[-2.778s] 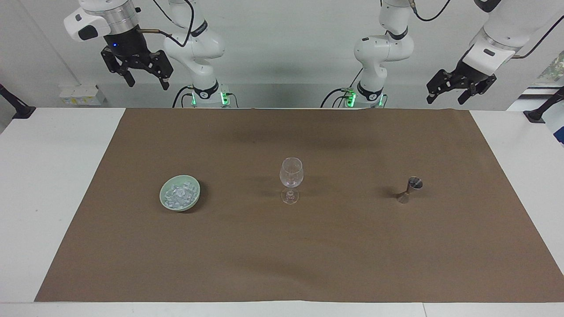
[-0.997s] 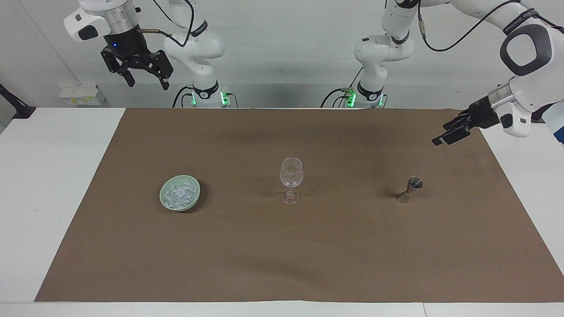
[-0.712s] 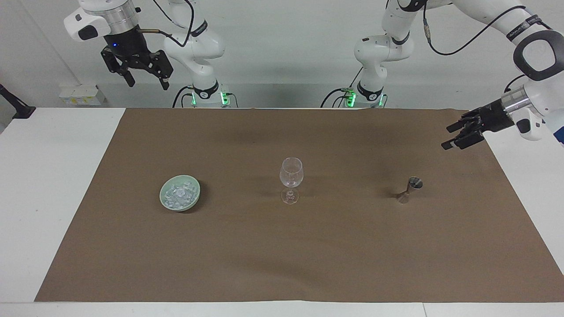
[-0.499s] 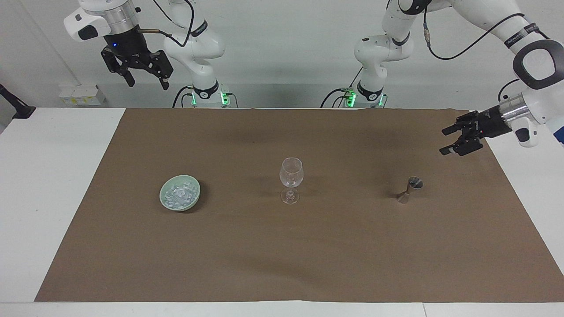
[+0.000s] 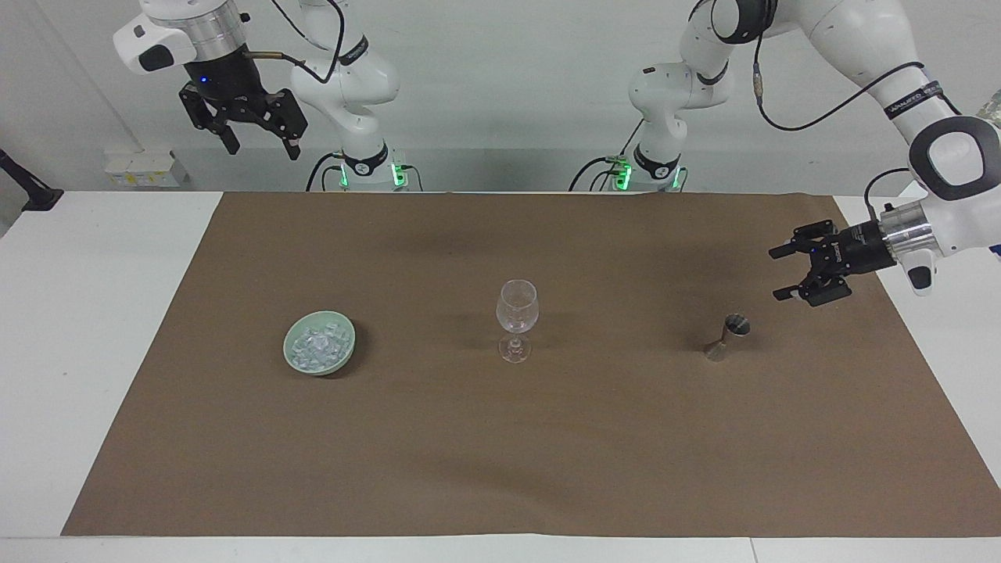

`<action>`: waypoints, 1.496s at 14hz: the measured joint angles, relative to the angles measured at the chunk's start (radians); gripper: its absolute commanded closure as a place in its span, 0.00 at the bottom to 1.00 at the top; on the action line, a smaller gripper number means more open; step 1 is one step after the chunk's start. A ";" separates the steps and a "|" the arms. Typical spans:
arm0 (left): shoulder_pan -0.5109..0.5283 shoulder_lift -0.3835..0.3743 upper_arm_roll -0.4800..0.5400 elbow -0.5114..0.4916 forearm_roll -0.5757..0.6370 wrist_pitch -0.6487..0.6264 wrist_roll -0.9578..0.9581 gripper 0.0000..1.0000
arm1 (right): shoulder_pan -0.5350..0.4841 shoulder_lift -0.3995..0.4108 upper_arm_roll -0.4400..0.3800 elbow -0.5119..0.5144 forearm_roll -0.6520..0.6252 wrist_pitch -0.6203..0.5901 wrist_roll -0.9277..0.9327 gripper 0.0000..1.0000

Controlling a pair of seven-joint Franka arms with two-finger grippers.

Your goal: Pour wine and add ice with both arms

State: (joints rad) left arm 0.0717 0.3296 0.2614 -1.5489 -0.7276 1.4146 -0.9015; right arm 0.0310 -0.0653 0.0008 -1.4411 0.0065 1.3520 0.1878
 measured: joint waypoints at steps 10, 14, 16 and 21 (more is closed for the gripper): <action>0.017 0.166 0.087 -0.001 -0.191 0.000 -0.029 0.00 | 0.000 0.000 0.000 0.000 0.000 0.000 0.000 0.00; 0.042 0.238 0.088 -0.002 -0.276 0.001 -0.049 0.00 | 0.000 0.000 0.000 0.000 0.000 0.000 0.000 0.00; 0.047 0.270 0.088 -0.002 -0.307 0.001 -0.049 0.00 | 0.000 0.000 0.000 0.000 0.000 0.000 0.000 0.00; 0.051 0.296 0.088 -0.009 -0.360 -0.003 0.000 0.00 | 0.000 0.000 0.000 0.000 0.000 0.000 0.000 0.00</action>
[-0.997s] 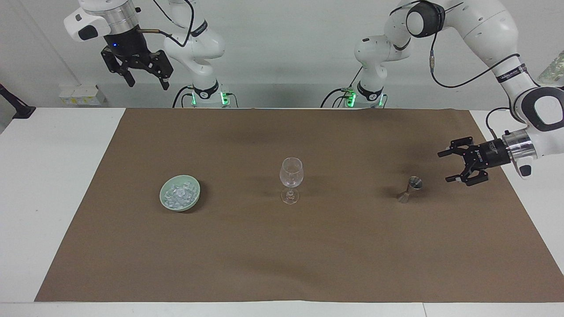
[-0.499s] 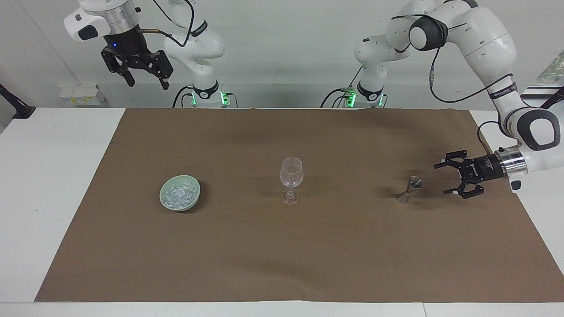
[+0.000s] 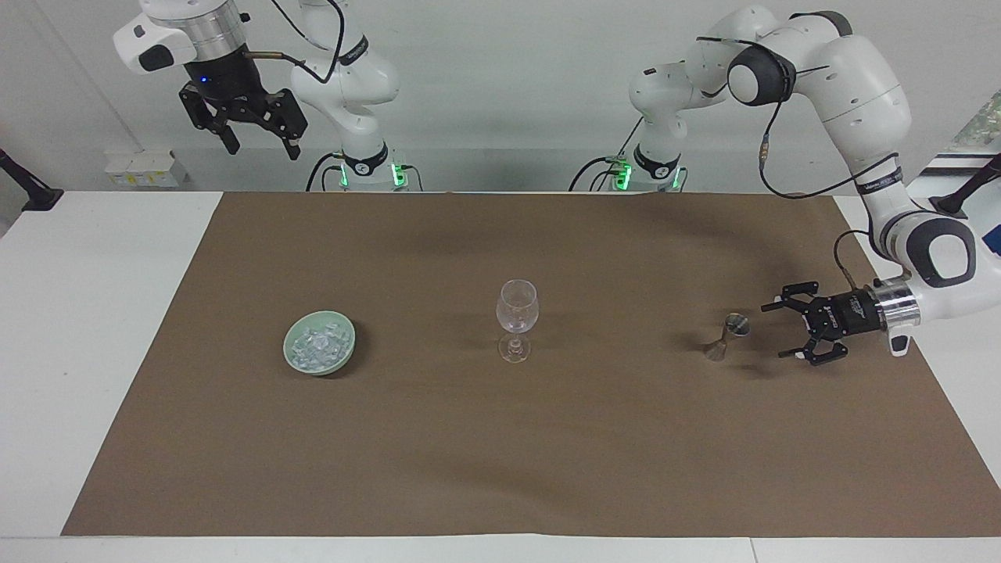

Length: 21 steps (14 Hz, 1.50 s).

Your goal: Pour wine and add ice with both arms

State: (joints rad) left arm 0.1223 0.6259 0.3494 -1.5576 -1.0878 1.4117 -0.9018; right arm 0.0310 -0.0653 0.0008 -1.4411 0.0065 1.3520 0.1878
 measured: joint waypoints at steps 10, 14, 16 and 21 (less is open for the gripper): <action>0.001 0.070 -0.004 -0.062 -0.119 -0.043 0.179 0.00 | 0.000 0.000 0.000 0.000 0.000 0.000 0.000 0.00; -0.001 0.070 -0.010 -0.062 -0.134 -0.049 0.187 0.00 | 0.000 0.000 0.000 0.000 0.000 0.000 0.000 0.00; -0.001 0.070 -0.014 -0.062 -0.138 -0.050 0.204 0.00 | 0.000 0.000 0.000 0.000 0.000 0.000 0.000 0.00; -0.010 0.070 -0.026 -0.066 -0.159 -0.052 0.232 0.00 | 0.000 0.000 0.000 0.000 0.000 0.000 0.000 0.00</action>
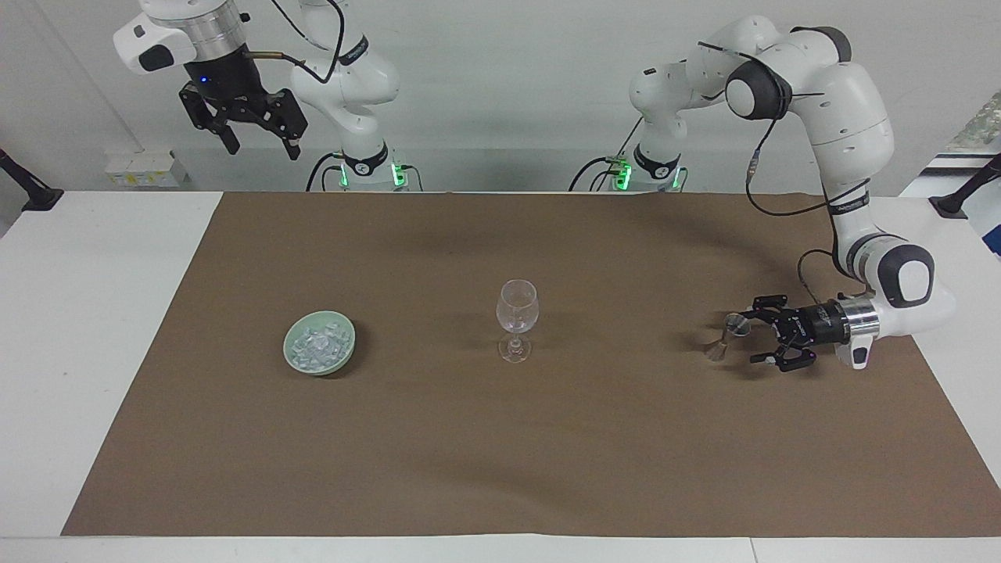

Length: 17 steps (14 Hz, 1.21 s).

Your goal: Pour wine and add ice with both arms

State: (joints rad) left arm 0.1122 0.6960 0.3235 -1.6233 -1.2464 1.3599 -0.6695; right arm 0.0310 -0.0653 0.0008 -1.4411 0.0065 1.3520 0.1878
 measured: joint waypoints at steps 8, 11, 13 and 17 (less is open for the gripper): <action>-0.020 0.000 -0.010 -0.004 -0.014 0.000 0.019 0.00 | 0.000 0.000 0.000 0.000 0.000 0.000 0.000 0.00; -0.027 0.000 -0.010 -0.005 -0.014 0.001 0.021 0.00 | 0.000 0.000 0.000 0.000 0.000 0.000 0.000 0.00; -0.027 0.000 -0.010 -0.005 -0.014 0.001 0.022 0.00 | 0.000 0.000 0.000 0.000 0.000 0.000 0.000 0.00; -0.027 0.002 -0.008 -0.006 -0.014 0.001 0.024 0.04 | 0.000 0.000 0.000 0.000 0.000 0.000 0.000 0.00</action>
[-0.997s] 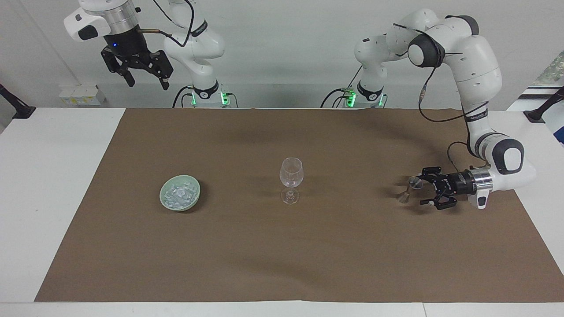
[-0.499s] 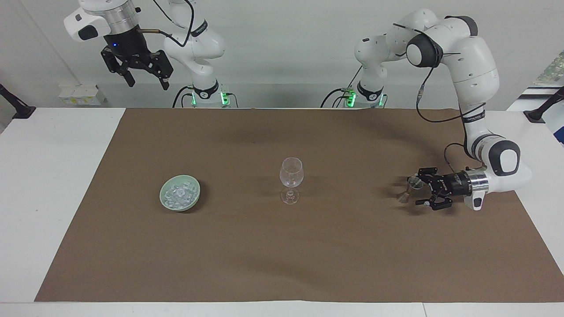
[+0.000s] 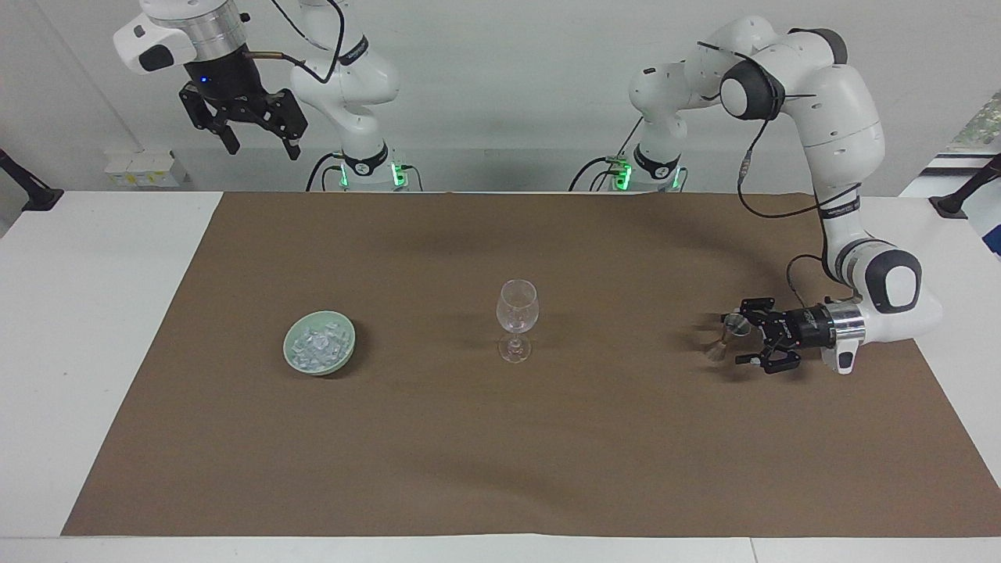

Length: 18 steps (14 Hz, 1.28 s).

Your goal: Pour wine and add ice with both arms

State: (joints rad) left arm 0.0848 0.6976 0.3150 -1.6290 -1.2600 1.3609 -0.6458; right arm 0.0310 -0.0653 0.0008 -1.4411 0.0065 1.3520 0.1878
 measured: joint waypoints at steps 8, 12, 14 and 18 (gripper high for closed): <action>0.000 0.014 0.001 -0.001 0.000 0.000 0.002 0.38 | 0.000 0.000 0.000 0.000 0.000 0.000 0.000 0.00; 0.000 0.014 0.002 -0.001 0.000 0.000 0.002 0.44 | 0.000 0.000 0.000 0.000 0.000 0.000 0.000 0.00; 0.002 0.014 0.003 -0.001 0.000 0.000 0.002 0.51 | 0.000 0.000 0.000 0.000 0.000 0.000 0.000 0.00; 0.003 0.014 0.005 -0.001 0.000 0.000 0.002 0.58 | 0.000 0.000 0.000 0.000 0.000 0.000 0.000 0.00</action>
State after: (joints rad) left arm 0.0874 0.7120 0.3197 -1.6299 -1.2604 1.3611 -0.6438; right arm 0.0310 -0.0653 0.0008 -1.4411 0.0065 1.3520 0.1878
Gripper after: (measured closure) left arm 0.529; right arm 0.000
